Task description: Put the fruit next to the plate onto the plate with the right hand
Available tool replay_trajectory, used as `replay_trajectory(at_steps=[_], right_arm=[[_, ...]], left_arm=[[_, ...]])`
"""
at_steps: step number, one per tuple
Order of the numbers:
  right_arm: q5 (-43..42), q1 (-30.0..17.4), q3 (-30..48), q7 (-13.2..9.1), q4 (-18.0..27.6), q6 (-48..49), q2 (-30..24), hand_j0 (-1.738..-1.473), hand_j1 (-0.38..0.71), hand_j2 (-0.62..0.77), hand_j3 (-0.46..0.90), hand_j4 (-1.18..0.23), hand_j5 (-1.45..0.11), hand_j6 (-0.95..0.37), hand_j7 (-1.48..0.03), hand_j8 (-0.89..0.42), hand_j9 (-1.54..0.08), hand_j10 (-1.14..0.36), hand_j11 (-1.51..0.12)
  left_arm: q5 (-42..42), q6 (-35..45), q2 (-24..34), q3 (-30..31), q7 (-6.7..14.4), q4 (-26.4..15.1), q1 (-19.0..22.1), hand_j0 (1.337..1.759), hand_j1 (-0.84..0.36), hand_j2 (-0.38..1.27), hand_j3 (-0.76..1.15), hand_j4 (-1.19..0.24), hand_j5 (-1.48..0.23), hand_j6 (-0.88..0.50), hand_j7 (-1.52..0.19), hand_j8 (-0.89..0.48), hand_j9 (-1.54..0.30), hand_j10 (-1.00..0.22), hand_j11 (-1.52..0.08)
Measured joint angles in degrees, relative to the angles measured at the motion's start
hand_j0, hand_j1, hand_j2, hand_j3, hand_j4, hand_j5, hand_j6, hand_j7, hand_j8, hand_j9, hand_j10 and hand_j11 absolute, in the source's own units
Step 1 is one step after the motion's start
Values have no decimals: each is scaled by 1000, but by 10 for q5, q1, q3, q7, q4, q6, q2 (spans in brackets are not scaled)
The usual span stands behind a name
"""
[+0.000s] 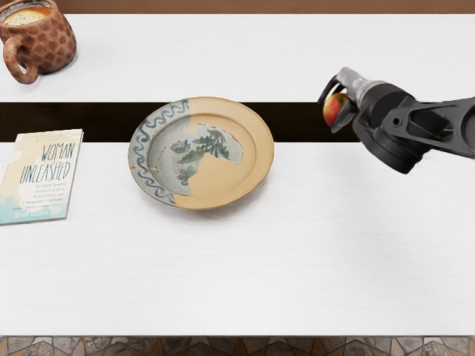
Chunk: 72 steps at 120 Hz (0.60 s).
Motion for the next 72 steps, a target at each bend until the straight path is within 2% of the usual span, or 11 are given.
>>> replay_trajectory(at_steps=[32, 39, 72], right_arm=[[20, 25, 4, -1, -2, 0, 39, -1653, 286, 176, 1, -668, -955, -393, -907, -313, -949, -533, -951], [24, 30, 4, -1, -2, -1, 47, -1652, 312, 214, 0, -675, -957, -390, -913, -307, -952, -527, -954], [50, 46, 9, -1, -21, -4, 110, -1650, 283, 174, 0, -703, -971, -392, -938, -309, -972, -532, -978]], left_arm=[[0, 0, 0, 0, 0, 0, 0, 1658, 339, 2, 0, -8, -11, -8, -11, -8, -11, -8, -11], [0, 0, 0, 0, 0, 0, 0, 1658, 339, 2, 0, -8, -11, -8, -11, -8, -11, -8, -11], [0, 0, 0, 0, 0, 0, 0, 1658, 339, 2, 0, -8, -11, -8, -11, -8, -11, -8, -11]])
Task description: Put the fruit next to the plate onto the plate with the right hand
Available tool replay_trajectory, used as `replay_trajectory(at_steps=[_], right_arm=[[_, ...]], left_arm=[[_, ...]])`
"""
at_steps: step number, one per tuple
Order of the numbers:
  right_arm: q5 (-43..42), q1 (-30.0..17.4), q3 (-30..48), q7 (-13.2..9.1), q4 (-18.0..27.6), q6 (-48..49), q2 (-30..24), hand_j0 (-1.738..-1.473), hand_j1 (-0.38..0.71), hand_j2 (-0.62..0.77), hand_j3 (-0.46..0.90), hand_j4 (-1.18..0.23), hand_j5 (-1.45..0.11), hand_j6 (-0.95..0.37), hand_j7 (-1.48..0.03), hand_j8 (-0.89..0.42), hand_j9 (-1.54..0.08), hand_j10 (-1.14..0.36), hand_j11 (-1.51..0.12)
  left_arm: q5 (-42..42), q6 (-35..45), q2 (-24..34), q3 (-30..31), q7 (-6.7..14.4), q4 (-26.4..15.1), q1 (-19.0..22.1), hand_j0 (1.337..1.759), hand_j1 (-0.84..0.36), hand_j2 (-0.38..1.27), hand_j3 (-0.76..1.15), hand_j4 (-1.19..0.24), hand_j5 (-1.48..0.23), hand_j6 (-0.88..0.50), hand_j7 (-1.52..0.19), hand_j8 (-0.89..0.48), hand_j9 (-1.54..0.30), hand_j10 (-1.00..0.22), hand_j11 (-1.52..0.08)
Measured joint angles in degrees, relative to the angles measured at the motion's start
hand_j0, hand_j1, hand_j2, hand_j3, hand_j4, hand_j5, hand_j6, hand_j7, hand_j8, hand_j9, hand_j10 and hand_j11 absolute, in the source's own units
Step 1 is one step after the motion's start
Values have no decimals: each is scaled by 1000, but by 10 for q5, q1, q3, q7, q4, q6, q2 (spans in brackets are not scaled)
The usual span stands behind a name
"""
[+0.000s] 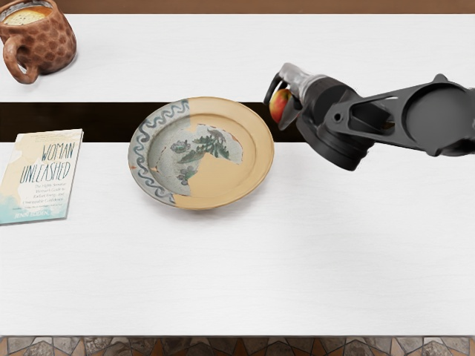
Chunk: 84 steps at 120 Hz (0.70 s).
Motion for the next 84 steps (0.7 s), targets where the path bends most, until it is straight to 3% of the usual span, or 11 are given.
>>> replay_trajectory(at_steps=[41, 65, 84], right_arm=[[17, 4, 22, 0, -24, 0, 75, -1650, 273, 161, 1, -717, -1019, -383, -969, -294, -1010, -524, -1011], [25, 5, 27, 0, -63, 1, 140, -1650, 266, 158, 1, -722, -1048, -383, -984, -290, -1026, -527, -1032], [32, 5, 28, 0, -80, 0, 158, -1648, 265, 138, 0, -731, -1044, -379, -989, -294, -1025, -526, -1035]], left_arm=[[0, 0, 0, 0, 0, 0, 1, 1658, 339, 2, 0, -8, -11, -8, -11, -8, -11, -8, -11], [0, 0, 0, 0, 0, 0, 0, 1658, 339, 2, 0, -8, -11, -8, -11, -8, -11, -8, -11], [0, 0, 0, 0, 0, 0, 2, 1658, 339, 2, 0, -8, -11, -8, -11, -8, -11, -8, -11]])
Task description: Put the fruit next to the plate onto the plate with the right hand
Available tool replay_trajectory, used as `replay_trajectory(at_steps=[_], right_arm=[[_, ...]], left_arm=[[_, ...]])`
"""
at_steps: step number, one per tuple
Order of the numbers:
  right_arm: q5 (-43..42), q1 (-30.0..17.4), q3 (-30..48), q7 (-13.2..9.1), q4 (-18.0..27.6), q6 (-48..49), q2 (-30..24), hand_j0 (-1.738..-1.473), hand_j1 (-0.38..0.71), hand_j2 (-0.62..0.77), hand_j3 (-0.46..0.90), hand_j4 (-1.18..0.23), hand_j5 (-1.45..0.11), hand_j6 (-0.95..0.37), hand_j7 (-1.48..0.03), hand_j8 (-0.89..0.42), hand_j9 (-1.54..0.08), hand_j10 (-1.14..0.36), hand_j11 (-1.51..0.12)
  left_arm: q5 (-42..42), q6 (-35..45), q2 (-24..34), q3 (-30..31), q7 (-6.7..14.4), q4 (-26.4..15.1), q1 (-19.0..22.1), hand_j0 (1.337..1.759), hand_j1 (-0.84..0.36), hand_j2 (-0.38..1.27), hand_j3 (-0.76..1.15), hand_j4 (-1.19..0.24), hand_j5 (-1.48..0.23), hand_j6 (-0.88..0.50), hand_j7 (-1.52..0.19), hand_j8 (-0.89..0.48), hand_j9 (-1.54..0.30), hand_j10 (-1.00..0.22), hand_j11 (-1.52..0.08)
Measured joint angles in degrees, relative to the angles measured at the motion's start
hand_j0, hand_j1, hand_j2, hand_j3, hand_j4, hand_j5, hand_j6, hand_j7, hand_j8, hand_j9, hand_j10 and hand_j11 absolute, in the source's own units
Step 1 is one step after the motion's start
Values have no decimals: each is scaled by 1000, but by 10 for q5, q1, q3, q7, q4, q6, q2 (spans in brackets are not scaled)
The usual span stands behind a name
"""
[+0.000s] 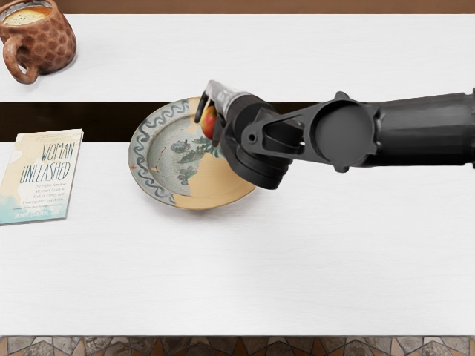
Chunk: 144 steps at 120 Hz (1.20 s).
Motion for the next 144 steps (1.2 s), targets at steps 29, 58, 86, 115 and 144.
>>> replay_trajectory(at_steps=[29, 58, 86, 115, 144], right_arm=[[-5, -29, -1, -1, -45, 1, 5, -1647, 241, 100, 0, -749, -1024, -394, -994, -314, -1023, -548, -1035], [-5, -38, -1, 1, -62, 0, 5, -1651, 29, 57, 0, -476, -638, -266, -626, -213, -643, -360, -651], [-2, -35, 0, 1, -57, -2, 5, -1656, -229, 19, 0, -152, -204, -86, -200, -69, -205, -115, -208], [1, -47, 71, 2, -35, -2, 5, -1657, -313, 6, 0, -47, -62, -27, -61, -22, -63, -36, -64], [4, -254, 403, 2, 82, 236, -97, -1658, -338, 2, 0, -15, -19, -10, -19, -8, -19, -11, -20]], left_arm=[[0, 0, 0, 0, 0, 0, 3, 1658, 339, 2, 0, -8, -11, -8, -11, -8, -11, -8, -11], [0, 0, 0, 0, 0, 0, 3, 1658, 339, 2, 0, -8, -11, -8, -11, -8, -11, -8, -11], [0, 0, 0, 0, 0, 0, 3, 1658, 339, 2, 0, -8, -11, -8, -11, -8, -11, -8, -11], [0, 0, 0, 0, 0, 0, 3, 1658, 339, 2, 0, -8, -11, -8, -11, -8, -11, -8, -11], [0, 0, 0, 0, 0, 0, 3, 1658, 339, 1, 0, -8, -11, -8, -11, -8, -11, -8, -11]])
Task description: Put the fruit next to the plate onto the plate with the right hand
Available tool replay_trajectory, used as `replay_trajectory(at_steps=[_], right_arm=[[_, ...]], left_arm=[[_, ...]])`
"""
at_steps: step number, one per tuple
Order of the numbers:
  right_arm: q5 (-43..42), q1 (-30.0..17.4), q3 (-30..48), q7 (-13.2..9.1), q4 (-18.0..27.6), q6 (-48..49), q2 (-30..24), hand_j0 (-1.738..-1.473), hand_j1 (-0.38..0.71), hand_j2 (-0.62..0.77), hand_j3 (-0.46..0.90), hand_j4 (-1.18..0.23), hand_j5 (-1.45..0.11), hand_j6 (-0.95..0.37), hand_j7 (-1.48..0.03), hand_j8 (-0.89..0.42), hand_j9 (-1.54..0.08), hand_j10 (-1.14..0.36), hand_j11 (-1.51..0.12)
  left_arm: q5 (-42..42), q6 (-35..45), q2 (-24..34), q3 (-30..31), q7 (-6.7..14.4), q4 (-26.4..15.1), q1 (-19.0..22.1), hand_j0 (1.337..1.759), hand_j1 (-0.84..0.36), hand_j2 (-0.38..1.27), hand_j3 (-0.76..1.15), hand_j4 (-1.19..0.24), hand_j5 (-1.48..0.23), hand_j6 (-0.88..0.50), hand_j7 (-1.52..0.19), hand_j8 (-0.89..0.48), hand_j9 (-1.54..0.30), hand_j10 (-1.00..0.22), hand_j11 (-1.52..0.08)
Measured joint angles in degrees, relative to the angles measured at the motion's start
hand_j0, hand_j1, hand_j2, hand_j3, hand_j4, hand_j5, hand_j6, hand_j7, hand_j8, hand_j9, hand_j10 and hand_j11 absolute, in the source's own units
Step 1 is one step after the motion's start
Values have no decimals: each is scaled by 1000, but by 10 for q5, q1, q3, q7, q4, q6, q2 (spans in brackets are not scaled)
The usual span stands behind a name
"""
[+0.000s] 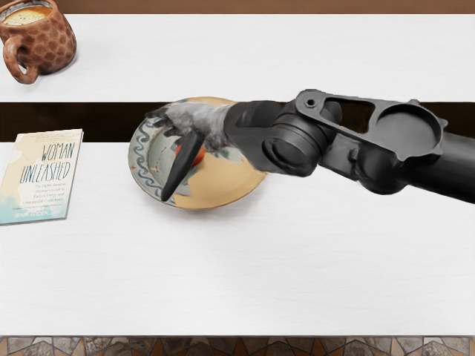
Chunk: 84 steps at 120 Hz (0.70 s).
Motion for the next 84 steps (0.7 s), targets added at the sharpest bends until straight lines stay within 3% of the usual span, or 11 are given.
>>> replay_trajectory(at_steps=[19, 35, 52, 84], right_arm=[[138, -132, 171, 0, 31, 253, -98, -1658, -344, 1, 0, -7, -9, -5, -9, -4, -9, -5, -9], [278, -204, 206, 0, 34, 375, -208, -1658, -347, 1, 0, -4, -5, -2, -4, -2, -5, -3, -5], [379, -231, 155, 0, 35, 410, -310, -1658, -348, 1, 0, -1, -2, 0, -2, 0, -2, -1, -2], [431, -238, 115, 0, 38, 422, -420, -1658, -349, 0, 0, 0, 0, 2, -1, 1, 0, 1, -1]], left_arm=[[0, 0, 0, 0, 0, 0, 0, 1658, 339, 1, 0, -8, -11, -8, -11, -8, -11, -8, -11], [0, 0, 0, 0, 0, 0, 0, 1658, 339, 2, 0, -8, -11, -8, -11, -8, -11, -8, -11], [0, 0, 0, 0, 0, 0, 0, 1658, 339, 2, 0, -8, -11, -8, -11, -8, -11, -8, -11], [0, 0, 0, 1, 0, 0, 1, 1658, 339, 2, 0, -8, -11, -8, -11, -8, -11, -8, -11]])
